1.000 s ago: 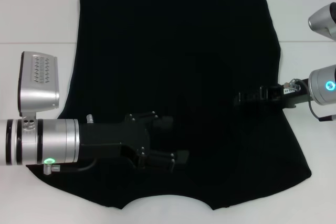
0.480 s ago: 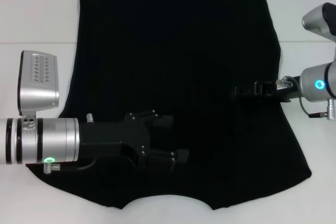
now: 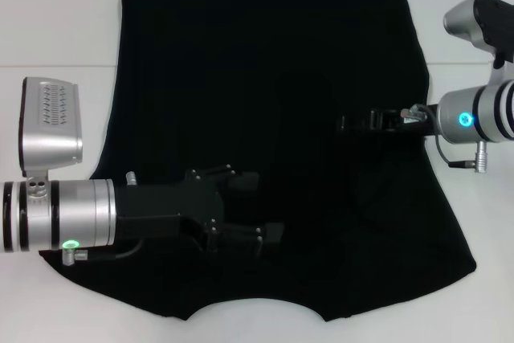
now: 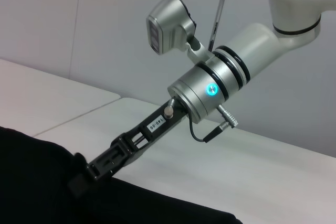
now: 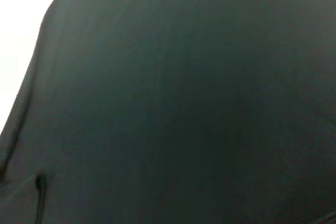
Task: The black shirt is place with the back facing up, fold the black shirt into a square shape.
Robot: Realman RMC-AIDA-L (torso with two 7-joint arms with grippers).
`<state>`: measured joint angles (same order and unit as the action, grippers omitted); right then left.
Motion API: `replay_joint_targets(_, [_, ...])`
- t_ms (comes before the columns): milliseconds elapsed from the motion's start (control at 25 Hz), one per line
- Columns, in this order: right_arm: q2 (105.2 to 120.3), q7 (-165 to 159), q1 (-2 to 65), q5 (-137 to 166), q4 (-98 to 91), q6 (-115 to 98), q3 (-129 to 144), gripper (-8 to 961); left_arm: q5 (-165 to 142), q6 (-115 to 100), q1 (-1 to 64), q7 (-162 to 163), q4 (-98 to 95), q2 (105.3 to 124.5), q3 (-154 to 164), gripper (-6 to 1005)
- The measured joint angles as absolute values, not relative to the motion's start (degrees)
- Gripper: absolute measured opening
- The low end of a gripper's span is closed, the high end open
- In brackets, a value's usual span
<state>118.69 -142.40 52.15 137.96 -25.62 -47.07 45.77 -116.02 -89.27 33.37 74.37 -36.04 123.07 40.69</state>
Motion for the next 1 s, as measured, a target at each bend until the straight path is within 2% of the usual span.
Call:
replay_joint_targets(360, [118.96, -137.7, 54.8, 137.7, -25.9, -52.5, 46.0, 919, -116.0, -88.9, 33.2, 74.3, -36.0, 122.95, 39.6, 879])
replay_joint_targets(560, [118.95, -133.8, 54.2, 135.6, -26.9, -55.6, 46.0, 918, -116.3, -89.0, 32.8, 75.4, -36.1, 121.77, 36.4, 877])
replay_joint_targets(760, [118.94, -123.2, 52.0, 128.4, -27.1, -61.2, 45.8, 917, -118.2, -89.4, 29.6, 82.0, -39.9, 120.58, 32.1, 874])
replay_joint_targets(1000, [119.44, -109.1, 49.5, 121.0, -26.8, -66.5, 45.9, 917, -124.7, -88.8, 25.2, 89.8, -46.6, 120.87, 24.1, 871])
